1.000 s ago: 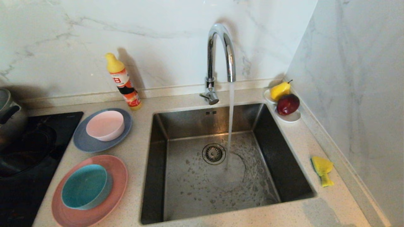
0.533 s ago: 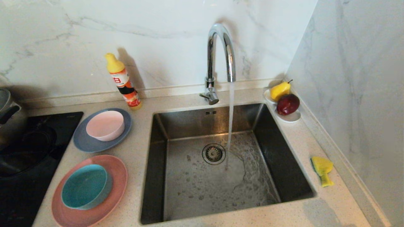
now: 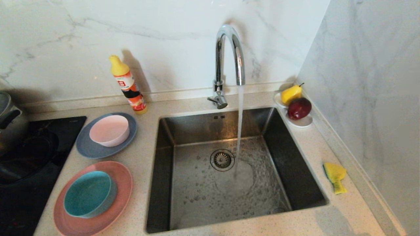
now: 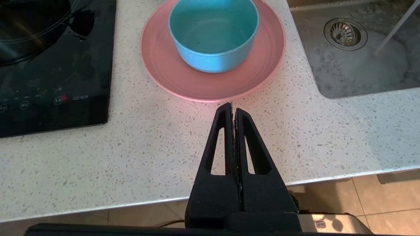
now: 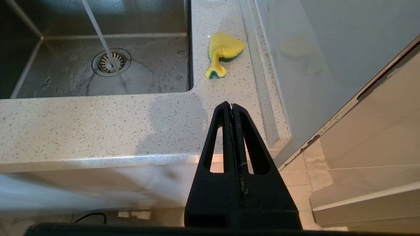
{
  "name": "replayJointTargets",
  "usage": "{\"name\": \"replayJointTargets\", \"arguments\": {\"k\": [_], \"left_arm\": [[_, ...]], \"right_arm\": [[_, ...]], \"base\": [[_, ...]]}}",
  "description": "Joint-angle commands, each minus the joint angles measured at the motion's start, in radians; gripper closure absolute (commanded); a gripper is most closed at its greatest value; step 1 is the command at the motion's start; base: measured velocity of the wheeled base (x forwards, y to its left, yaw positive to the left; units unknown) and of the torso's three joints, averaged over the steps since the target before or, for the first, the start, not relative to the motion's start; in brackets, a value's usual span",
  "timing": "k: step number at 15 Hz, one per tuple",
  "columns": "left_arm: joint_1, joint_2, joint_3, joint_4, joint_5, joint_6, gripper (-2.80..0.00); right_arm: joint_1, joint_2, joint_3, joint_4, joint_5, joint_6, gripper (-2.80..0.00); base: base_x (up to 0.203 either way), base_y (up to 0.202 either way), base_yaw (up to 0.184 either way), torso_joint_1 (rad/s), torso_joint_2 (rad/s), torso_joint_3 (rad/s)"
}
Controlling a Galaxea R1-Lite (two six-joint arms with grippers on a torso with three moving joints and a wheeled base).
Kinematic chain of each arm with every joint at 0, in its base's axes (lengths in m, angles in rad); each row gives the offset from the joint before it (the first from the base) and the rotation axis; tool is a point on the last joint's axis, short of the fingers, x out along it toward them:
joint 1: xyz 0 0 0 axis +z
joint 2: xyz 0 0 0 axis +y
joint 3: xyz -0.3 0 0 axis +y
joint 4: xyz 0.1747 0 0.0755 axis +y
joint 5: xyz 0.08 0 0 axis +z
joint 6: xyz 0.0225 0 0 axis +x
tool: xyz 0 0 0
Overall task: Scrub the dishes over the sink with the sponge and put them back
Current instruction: Pick up a bowl and the sponge
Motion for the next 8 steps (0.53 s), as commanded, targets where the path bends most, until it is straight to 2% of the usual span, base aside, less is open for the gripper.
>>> {"name": "replayJointTargets", "arguments": {"k": [1,4,6,8], "left_arm": [[0.000,0.003,0.000,0.004,0.001,0.000,0.00],[0.000,0.003,0.000,0.004,0.000,0.000,0.00],[0.000,0.003,0.000,0.004,0.000,0.000,0.00],[0.000,0.003,0.000,0.004,0.000,0.000,0.00]], "right_arm": [[0.000,-0.001,0.000,0.001,0.000,-0.002,0.00],[0.000,-0.001,0.000,0.005,0.013,-0.084,0.00],[0.000,0.001,-0.036,0.052,0.017,-0.099,0.00],[0.000,0.002,-0.160,0.122,0.058,-0.098,0.00]], "base": [[0.000,0.000,0.000,0.000,0.00,0.000],[0.000,0.000,0.000,0.000,0.00,0.000],[0.000,0.000,0.000,0.000,0.00,0.000],[0.000,0.000,0.000,0.000,0.00,0.000]]}}
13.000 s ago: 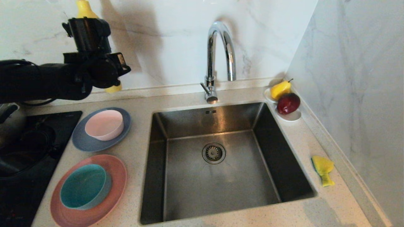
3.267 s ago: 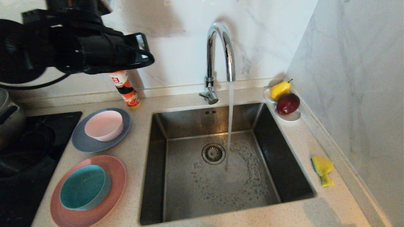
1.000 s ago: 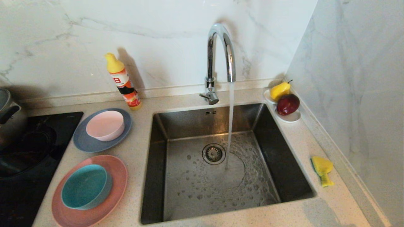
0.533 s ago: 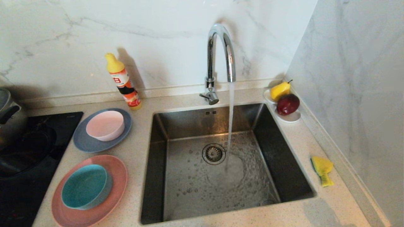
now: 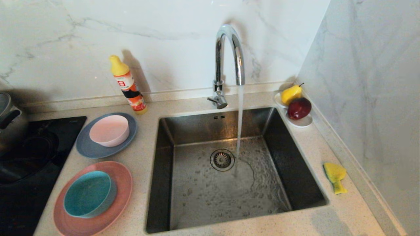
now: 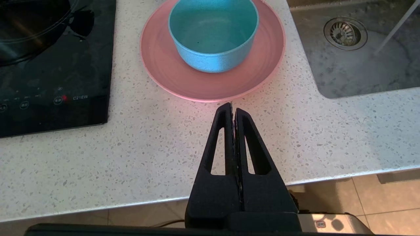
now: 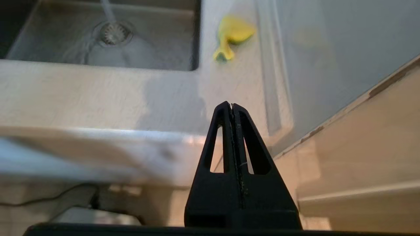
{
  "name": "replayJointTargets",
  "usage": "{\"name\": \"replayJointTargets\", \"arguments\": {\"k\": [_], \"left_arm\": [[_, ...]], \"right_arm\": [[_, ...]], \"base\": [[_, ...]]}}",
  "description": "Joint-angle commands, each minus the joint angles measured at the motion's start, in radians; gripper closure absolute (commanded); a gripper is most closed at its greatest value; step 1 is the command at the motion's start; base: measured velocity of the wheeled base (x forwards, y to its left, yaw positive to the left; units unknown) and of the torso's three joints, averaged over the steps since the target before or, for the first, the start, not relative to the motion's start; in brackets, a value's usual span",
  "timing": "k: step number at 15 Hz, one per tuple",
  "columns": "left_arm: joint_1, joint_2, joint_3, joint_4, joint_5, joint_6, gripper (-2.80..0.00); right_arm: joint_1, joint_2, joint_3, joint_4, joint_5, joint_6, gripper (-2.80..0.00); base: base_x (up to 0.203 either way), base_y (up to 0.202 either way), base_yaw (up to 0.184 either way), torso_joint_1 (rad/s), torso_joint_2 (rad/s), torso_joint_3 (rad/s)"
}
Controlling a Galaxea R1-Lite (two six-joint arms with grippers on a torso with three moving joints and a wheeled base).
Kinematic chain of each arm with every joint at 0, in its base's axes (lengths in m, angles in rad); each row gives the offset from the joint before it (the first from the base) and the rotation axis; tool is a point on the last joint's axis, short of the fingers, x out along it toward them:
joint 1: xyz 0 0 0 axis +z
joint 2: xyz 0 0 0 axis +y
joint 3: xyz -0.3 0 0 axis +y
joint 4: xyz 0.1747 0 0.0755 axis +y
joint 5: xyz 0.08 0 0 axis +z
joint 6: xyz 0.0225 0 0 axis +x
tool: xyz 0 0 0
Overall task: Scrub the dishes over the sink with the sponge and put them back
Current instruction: Pick up a bowl and the sponge
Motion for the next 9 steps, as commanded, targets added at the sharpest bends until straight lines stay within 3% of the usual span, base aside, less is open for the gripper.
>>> {"name": "replayJointTargets", "arguments": {"k": [1,4,9], "left_arm": [[0.000,0.003,0.000,0.002,0.000,0.001,0.00],[0.000,0.003,0.000,0.002,0.000,0.001,0.00],[0.000,0.003,0.000,0.002,0.001,0.001,0.00]], "right_arm": [[0.000,0.003,-0.104,0.048,0.043,0.000,0.00],[0.000,0.064,-0.252,0.146,0.129,-0.010,0.00],[-0.004,0.464,-0.401,0.158,0.148,-0.016,0.00]], "base": [[0.000,0.000,0.000,0.000,0.00,0.000],[0.000,0.000,0.000,0.000,0.00,0.000],[0.000,0.000,0.000,0.000,0.00,0.000]]}}
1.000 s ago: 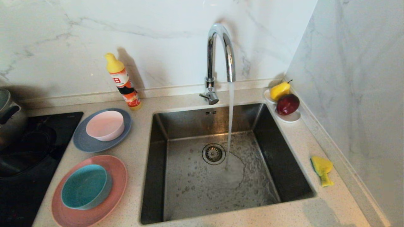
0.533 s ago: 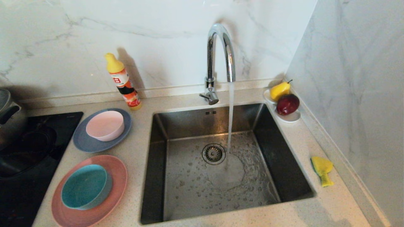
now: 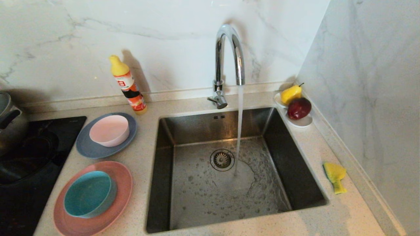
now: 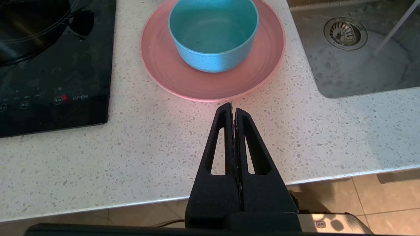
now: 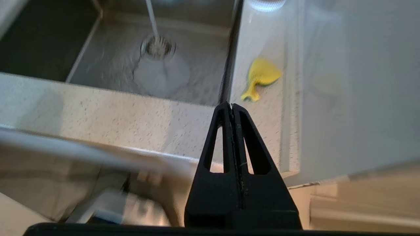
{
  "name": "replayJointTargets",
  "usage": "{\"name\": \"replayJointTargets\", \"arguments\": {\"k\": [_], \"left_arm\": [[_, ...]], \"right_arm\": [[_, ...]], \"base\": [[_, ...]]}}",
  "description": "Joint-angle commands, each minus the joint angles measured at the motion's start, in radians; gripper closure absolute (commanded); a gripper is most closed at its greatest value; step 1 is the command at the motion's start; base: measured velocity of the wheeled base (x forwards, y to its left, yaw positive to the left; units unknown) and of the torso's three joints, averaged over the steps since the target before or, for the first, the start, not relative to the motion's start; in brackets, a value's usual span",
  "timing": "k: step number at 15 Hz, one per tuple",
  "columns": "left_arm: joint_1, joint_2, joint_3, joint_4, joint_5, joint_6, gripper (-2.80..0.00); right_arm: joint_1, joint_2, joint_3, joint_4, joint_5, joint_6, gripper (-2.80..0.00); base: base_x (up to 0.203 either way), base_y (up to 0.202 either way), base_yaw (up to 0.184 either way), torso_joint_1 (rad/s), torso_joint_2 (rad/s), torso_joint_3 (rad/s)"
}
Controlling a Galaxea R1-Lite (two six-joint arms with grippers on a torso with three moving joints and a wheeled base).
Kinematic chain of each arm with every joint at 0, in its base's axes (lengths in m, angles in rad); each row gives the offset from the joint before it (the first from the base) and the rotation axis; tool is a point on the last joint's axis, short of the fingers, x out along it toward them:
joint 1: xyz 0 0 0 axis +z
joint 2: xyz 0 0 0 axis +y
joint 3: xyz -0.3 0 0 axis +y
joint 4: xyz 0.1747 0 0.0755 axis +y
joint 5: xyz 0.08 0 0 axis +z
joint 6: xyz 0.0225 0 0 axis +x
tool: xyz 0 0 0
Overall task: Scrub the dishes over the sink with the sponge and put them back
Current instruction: Pick up a bowl and the sponge
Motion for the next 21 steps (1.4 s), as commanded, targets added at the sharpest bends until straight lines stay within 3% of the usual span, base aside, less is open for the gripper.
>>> {"name": "replayJointTargets", "arguments": {"k": [1,7,10,13,16,17,21], "left_arm": [[0.000,0.002,0.000,0.001,0.000,0.001,0.00],[0.000,0.002,0.000,0.001,0.000,0.001,0.00],[0.000,0.002,0.000,0.001,0.000,0.001,0.00],[0.000,0.002,0.000,0.001,0.000,0.001,0.00],[0.000,0.002,0.000,0.001,0.000,0.001,0.00],[0.000,0.002,0.000,0.001,0.000,0.001,0.00],[0.000,0.002,0.000,0.001,0.000,0.001,0.00]], "right_arm": [[0.000,0.228,-0.045,-0.001,0.002,-0.002,0.00],[0.052,0.660,-0.155,-0.009,-0.024,-0.015,0.00],[0.108,0.812,-0.160,-0.049,-0.116,-0.005,0.00],[0.134,0.917,-0.137,-0.123,-0.190,0.023,0.00],[0.134,0.962,-0.097,-0.161,-0.200,0.032,0.00],[0.134,0.977,-0.083,-0.181,-0.200,0.045,-2.80],[0.113,1.083,-0.065,-0.264,-0.200,0.081,-2.80]], "base": [[0.000,0.000,0.000,0.000,0.00,0.000],[0.000,0.000,0.000,0.000,0.00,0.000],[0.000,0.000,0.000,0.000,0.00,0.000],[0.000,0.000,0.000,0.000,0.00,0.000],[0.000,0.000,0.000,0.000,0.00,0.000],[0.000,0.000,0.000,0.000,0.00,0.000],[0.000,0.000,0.000,0.000,0.00,0.000]]}}
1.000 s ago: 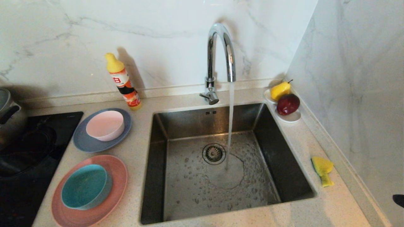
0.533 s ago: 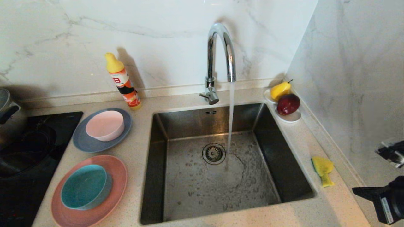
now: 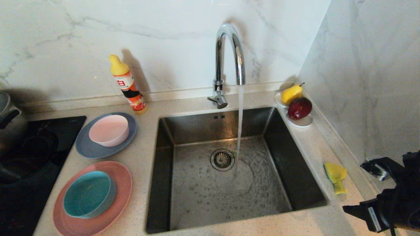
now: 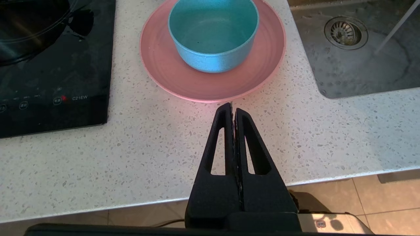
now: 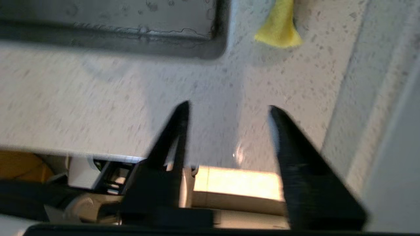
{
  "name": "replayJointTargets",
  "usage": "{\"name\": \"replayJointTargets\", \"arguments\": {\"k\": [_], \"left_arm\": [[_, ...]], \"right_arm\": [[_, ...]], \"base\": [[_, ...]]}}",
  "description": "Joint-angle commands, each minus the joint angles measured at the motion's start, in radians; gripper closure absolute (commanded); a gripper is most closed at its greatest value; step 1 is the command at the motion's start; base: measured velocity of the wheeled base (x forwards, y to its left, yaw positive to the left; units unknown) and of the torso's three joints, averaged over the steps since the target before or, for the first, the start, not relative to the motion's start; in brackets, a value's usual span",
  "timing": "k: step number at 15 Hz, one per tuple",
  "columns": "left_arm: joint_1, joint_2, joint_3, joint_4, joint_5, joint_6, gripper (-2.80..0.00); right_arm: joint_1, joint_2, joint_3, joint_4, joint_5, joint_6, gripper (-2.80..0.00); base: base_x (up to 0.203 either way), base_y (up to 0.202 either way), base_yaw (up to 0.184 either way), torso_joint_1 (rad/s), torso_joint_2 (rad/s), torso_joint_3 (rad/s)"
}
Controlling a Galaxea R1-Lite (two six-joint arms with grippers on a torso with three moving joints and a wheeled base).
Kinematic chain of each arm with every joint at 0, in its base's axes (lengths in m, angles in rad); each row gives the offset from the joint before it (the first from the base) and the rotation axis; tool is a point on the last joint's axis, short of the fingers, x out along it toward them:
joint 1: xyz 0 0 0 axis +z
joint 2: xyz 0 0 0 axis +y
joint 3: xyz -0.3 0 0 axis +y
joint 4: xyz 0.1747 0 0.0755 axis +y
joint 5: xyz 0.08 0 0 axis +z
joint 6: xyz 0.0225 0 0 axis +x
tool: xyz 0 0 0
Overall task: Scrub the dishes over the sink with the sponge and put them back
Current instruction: Pick up a bowl and the sponge
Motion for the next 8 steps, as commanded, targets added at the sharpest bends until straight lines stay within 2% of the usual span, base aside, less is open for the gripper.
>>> {"name": "replayJointTargets", "arguments": {"k": [1,8], "left_arm": [[0.000,0.001,0.000,0.001,0.002,0.001,0.00],[0.000,0.001,0.000,0.001,0.000,0.001,0.00]], "right_arm": [[-0.019,0.068,0.004,-0.023,0.000,0.005,-2.80],[-0.067,0.269,-0.031,-0.205,-0.007,0.020,-2.80]], "base": [[0.000,0.000,0.000,0.000,0.00,0.000],[0.000,0.000,0.000,0.000,0.00,0.000]]}}
